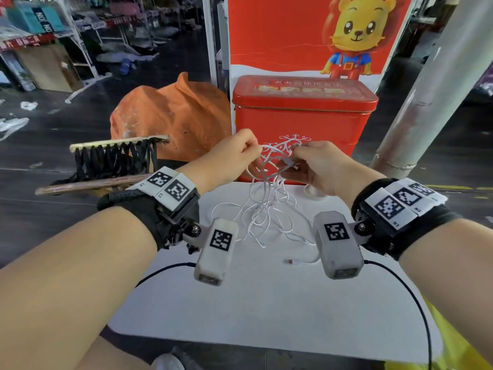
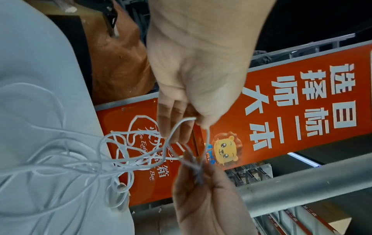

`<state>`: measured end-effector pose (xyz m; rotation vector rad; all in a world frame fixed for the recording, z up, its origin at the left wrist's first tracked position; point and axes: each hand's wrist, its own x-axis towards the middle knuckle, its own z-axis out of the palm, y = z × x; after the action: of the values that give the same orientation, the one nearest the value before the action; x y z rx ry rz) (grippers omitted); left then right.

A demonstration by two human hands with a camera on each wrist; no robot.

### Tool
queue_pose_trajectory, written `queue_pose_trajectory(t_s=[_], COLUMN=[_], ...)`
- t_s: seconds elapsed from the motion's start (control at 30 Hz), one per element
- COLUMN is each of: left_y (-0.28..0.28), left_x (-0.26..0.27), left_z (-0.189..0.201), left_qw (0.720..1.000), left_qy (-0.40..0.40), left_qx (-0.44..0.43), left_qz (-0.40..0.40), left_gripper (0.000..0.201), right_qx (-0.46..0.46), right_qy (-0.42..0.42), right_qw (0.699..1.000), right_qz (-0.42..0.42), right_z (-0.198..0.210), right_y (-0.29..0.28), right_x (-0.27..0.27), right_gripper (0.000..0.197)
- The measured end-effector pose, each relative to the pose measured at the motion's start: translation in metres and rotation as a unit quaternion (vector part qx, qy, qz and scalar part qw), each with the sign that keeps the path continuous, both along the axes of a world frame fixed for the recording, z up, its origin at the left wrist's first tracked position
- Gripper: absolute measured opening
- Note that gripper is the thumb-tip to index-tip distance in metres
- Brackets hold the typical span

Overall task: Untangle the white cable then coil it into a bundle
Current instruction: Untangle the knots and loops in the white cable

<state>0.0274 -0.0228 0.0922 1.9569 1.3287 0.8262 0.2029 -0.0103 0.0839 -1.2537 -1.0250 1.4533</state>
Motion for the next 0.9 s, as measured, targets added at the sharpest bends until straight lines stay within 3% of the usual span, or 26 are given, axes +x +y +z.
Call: queue_pose_trajectory(t_s=[0.07, 0.13, 0.17, 0.27, 0.33, 0.4, 0.5, 0.57, 0.67, 0.73, 0.83, 0.9], left_y=[-0.002, 0.0, 0.001, 0.001, 0.0, -0.001, 0.007, 0.013, 0.013, 0.012, 0.014, 0.014], left_x=[0.001, -0.001, -0.002, -0.003, -0.002, -0.004, -0.013, -0.023, -0.024, -0.022, -0.023, -0.028], left_z=[0.002, 0.006, 0.008, 0.014, 0.017, 0.019, 0.015, 0.011, 0.011, 0.015, 0.02, 0.024], left_qw=[0.992, 0.976, 0.967, 0.949, 0.94, 0.952, 0.984, 0.982, 0.971, 0.961, 0.931, 0.944], left_qy=[-0.11, -0.205, -0.24, -0.305, -0.329, -0.297, -0.152, -0.108, -0.123, -0.138, -0.223, -0.197], left_qx=[-0.055, -0.074, -0.075, -0.073, -0.08, -0.067, 0.017, 0.062, 0.11, 0.148, 0.155, 0.127], left_qz=[0.005, 0.024, 0.03, 0.036, 0.034, 0.033, 0.087, 0.145, 0.174, 0.188, 0.244, 0.232], left_gripper=[0.014, 0.015, 0.015, 0.016, 0.015, 0.016, 0.016, 0.017, 0.023, 0.028, 0.028, 0.027], right_qx=[-0.005, 0.004, 0.016, 0.029, 0.051, 0.083, 0.106, 0.097, 0.072, 0.068, 0.064, 0.075], right_qy=[0.021, -0.017, -0.048, -0.119, -0.198, -0.284, -0.333, -0.285, -0.171, -0.168, -0.173, -0.184], right_qw=[0.999, 0.992, 0.984, 0.954, 0.932, 0.916, 0.919, 0.945, 0.975, 0.975, 0.974, 0.972], right_qz=[0.032, 0.123, 0.169, 0.272, 0.299, 0.27, 0.182, 0.132, 0.124, 0.125, 0.128, 0.126], right_z=[-0.002, -0.003, -0.005, -0.008, -0.008, -0.006, -0.001, 0.002, 0.0, 0.0, 0.006, 0.011], right_y=[0.002, 0.001, 0.0, -0.008, -0.014, -0.018, -0.013, -0.008, -0.005, -0.008, -0.009, -0.009], right_x=[0.004, 0.008, 0.009, 0.005, -0.003, -0.008, -0.004, 0.002, 0.006, 0.005, 0.008, 0.013], right_gripper=[0.02, 0.051, 0.057, 0.061, 0.041, 0.014, 0.029, 0.025, 0.019, 0.025, 0.029, 0.025])
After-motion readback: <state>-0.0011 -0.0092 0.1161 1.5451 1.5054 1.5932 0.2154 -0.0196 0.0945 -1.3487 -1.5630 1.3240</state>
